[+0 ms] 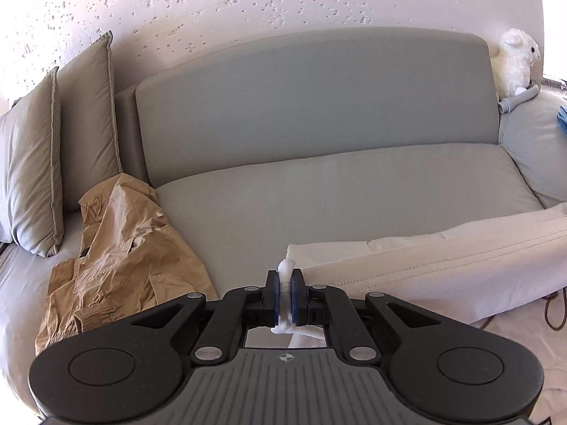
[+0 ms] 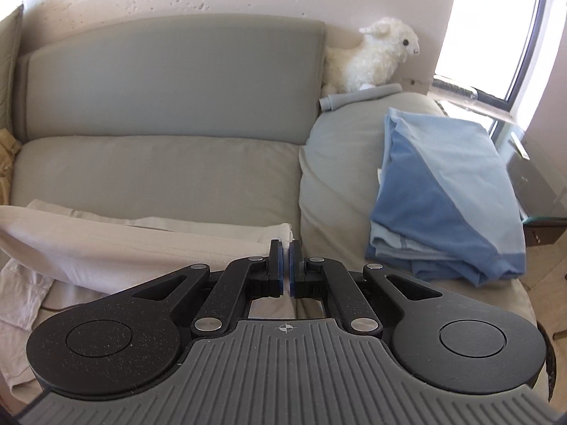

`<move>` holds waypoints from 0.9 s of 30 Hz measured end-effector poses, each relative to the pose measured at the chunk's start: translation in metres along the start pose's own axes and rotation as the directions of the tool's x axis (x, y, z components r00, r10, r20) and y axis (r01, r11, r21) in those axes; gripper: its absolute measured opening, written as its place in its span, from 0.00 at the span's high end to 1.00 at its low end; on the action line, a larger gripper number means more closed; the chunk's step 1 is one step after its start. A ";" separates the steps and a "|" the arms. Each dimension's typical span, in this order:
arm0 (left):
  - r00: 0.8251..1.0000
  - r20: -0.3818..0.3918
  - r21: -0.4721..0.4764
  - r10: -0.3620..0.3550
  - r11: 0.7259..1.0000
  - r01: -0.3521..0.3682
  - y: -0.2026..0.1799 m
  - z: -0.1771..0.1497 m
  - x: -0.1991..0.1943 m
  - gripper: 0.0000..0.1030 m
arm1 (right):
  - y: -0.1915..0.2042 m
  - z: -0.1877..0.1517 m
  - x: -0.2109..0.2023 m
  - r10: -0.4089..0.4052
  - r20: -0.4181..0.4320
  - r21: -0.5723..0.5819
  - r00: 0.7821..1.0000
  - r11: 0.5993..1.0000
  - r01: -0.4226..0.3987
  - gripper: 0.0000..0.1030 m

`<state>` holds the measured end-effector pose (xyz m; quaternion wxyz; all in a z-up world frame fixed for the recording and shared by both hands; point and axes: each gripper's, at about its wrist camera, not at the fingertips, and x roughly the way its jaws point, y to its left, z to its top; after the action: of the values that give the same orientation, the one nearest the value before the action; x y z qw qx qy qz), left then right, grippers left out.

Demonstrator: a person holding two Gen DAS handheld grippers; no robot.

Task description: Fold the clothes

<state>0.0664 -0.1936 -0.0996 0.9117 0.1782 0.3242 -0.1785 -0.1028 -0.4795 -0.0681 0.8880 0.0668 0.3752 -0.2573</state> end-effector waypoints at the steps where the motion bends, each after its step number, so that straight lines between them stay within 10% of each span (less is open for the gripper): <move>1: 1.000 -0.009 -0.009 0.000 1.000 0.000 0.000 -0.005 -0.001 0.95 | -0.001 -0.005 -0.001 -0.002 -0.008 0.002 1.000 1.000 0.002 0.98; 14: 0.999 -0.041 -0.014 -0.016 1.000 0.015 0.007 -0.050 -0.042 0.87 | -0.010 -0.059 -0.037 0.012 -0.020 0.065 1.000 0.998 -0.010 0.97; 19: 0.995 -0.100 -0.017 -0.025 1.000 0.024 0.000 -0.056 -0.056 0.74 | -0.001 -0.071 -0.036 0.034 -0.117 0.057 0.993 0.998 -0.027 0.74; 27: 0.979 0.006 -0.003 -0.203 0.979 0.203 -0.010 -0.074 -0.106 0.68 | 0.019 -0.082 -0.067 0.151 -0.112 0.016 0.982 0.988 -0.150 0.70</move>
<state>-0.0535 -0.1473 -0.0863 0.8900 0.1420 0.3382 -0.2707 -0.1841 -0.4101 -0.0814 0.8821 0.1127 0.4177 -0.1864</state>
